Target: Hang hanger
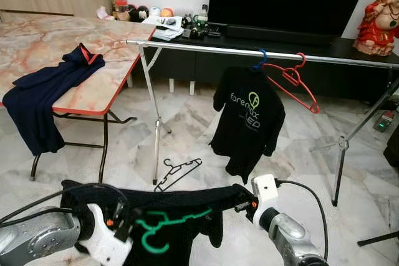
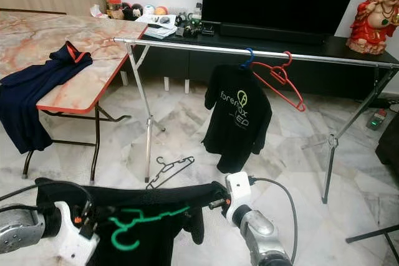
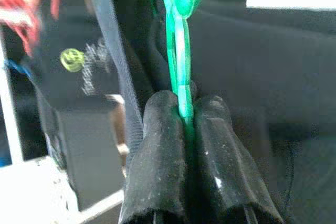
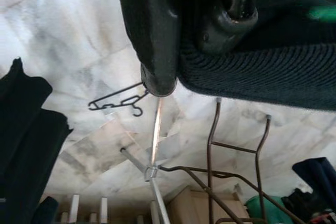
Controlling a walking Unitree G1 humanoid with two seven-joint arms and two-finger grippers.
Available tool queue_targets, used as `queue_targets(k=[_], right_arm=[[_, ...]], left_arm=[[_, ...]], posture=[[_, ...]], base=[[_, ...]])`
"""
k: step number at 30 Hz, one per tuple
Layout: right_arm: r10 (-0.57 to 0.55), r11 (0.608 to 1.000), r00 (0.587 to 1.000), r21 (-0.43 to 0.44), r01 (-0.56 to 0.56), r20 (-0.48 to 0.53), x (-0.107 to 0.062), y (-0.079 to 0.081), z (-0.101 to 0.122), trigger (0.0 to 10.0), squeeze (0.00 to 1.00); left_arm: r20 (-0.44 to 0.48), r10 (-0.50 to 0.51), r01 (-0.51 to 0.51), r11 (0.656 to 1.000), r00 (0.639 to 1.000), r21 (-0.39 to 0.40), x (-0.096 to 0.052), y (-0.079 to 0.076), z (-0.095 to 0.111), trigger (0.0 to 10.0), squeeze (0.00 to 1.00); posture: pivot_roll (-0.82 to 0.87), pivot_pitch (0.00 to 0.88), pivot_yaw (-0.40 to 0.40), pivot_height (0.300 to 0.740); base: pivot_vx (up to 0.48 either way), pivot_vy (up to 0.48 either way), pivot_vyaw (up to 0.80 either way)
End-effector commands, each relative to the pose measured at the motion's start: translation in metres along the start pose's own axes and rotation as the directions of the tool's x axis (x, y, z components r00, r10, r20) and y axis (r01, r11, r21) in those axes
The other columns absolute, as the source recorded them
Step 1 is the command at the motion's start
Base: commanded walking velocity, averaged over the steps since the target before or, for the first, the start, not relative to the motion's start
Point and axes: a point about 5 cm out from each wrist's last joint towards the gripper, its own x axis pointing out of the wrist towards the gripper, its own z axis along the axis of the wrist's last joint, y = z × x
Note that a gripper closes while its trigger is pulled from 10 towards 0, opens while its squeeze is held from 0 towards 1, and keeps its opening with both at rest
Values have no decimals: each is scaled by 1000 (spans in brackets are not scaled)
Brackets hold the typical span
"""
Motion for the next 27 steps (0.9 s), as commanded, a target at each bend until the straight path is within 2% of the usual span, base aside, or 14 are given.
queue_targets(k=[1, 6, 8, 11, 13, 16, 18, 22, 24, 27], right_arm=[[-127, 992, 991, 11, 127, 28, -13, -28, 7, 0, 0], [-99, 995, 995, -1, 99, 10, -12, -23, 3, 0, 0], [-89, 996, 996, -9, 89, 2, -12, -22, 1, 0, 0], [-83, 996, 996, -14, 83, -14, -14, -22, -4, 0, 0], [-83, 996, 996, -23, 82, -41, -18, -22, -11, 0, 0], [-94, 995, 994, -32, 93, -63, -22, -25, -17, 0, 0], [-92, 995, 992, -52, 88, -81, -25, -26, -21, 0, 0], [-92, 994, 991, -62, 86, -100, -29, -27, -25, 0, 0], [-84, 994, 991, -72, 76, -109, -29, -27, -26, 0, 0], [-79, 993, 989, -96, 67, -126, -32, -29, -28, 0, 0]], left_arm=[[-36, 17, -17, 1000, 999, 17, -12, -3, -10, 10000, 0], [22, 77, -78, 996, 997, 33, -15, -4, -6, 10000, 0], [-28, 96, -96, 995, 995, -22, -19, -7, -13, 10000, 0], [-41, 122, -125, 989, 992, -78, -21, -9, -15, 10000, 0], [-27, 123, -124, 989, 992, -74, -24, -13, -14, 10000, 0], [0, 142, -141, 984, 990, -109, -26, -16, -11, 10000, 0], [20, 218, -213, 964, 976, -156, -29, -12, -8, 10000, 0], [90, 247, -236, 965, 965, -114, -30, -6, -2, 10000, 0], [70, 221, -213, 971, 973, -110, -30, -8, -6, 10000, 0], [82, 237, -226, 966, 968, -123, -33, -9, -7, 10000, 0]], posture=[[164, 10, -69, 740], [170, 13, -71, 740], [169, 13, -72, 740], [172, 16, -79, 740], [170, 18, -80, 740], [169, 20, -80, 740], [170, 20, -82, 740], [171, 21, -84, 740], [173, 18, -82, 740], [168, 17, -82, 740]], base=[[0, 0, 0], [0, 0, 0], [0, 0, 0], [0, 0, 0], [0, 0, 0], [0, 0, 0], [0, 0, 0], [0, 0, 0], [0, 0, 0], [0, 0, 0]])
